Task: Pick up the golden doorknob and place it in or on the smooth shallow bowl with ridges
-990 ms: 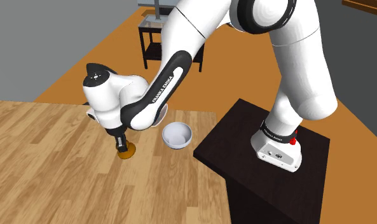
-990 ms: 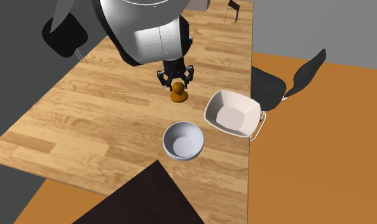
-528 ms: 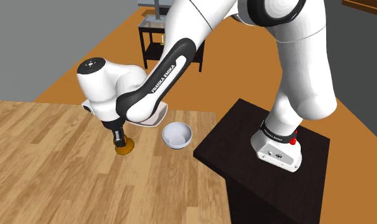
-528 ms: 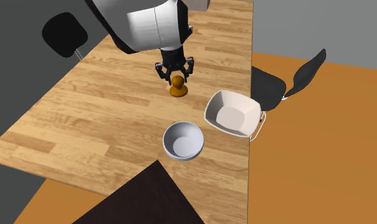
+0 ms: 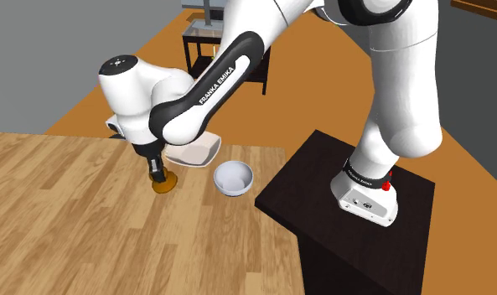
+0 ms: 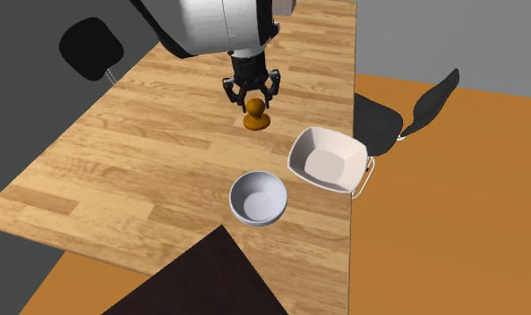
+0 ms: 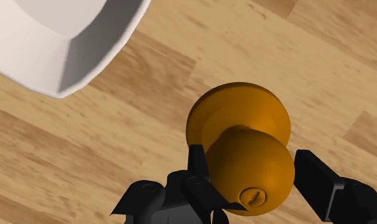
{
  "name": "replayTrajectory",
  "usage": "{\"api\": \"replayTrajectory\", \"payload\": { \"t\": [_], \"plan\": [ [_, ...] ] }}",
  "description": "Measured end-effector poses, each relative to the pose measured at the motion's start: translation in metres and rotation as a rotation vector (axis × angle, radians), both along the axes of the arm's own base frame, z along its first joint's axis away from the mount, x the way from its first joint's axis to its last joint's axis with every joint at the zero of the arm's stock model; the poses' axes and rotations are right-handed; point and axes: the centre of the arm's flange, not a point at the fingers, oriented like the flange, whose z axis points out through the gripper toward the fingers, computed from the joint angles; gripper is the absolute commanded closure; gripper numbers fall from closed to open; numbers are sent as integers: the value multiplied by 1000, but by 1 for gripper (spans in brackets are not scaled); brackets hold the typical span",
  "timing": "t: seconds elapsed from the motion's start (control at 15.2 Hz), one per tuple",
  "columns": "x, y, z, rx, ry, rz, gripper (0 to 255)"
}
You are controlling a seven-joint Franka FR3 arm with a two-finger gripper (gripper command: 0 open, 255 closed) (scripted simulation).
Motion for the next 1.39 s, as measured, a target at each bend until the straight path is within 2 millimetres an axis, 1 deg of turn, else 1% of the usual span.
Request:
{"api": "replayTrajectory", "payload": {
  "t": [0.2, 0.26, 0.53, 0.66, 0.73, 0.92, 0.99, 1.06, 1.12, 1.39],
  "plan": [
    [16, -30, -2, -1, 0, -1, 255],
    [25, -43, -1, 0, 0, -1, 255],
    [45, -91, 0, 0, 0, -1, 255],
    [59, -112, -3, -1, 0, -1, 255],
    [68, -125, -2, 0, 0, -1, 255],
    [83, -160, -3, -1, 0, -1, 255],
    [89, -177, -4, 0, 0, -2, 255],
    [94, -186, -6, -1, 0, -2, 255],
    [98, -189, -9, 0, 0, -1, 255],
    [102, -193, -28, 0, 1, 0, 255]
  ]
}}
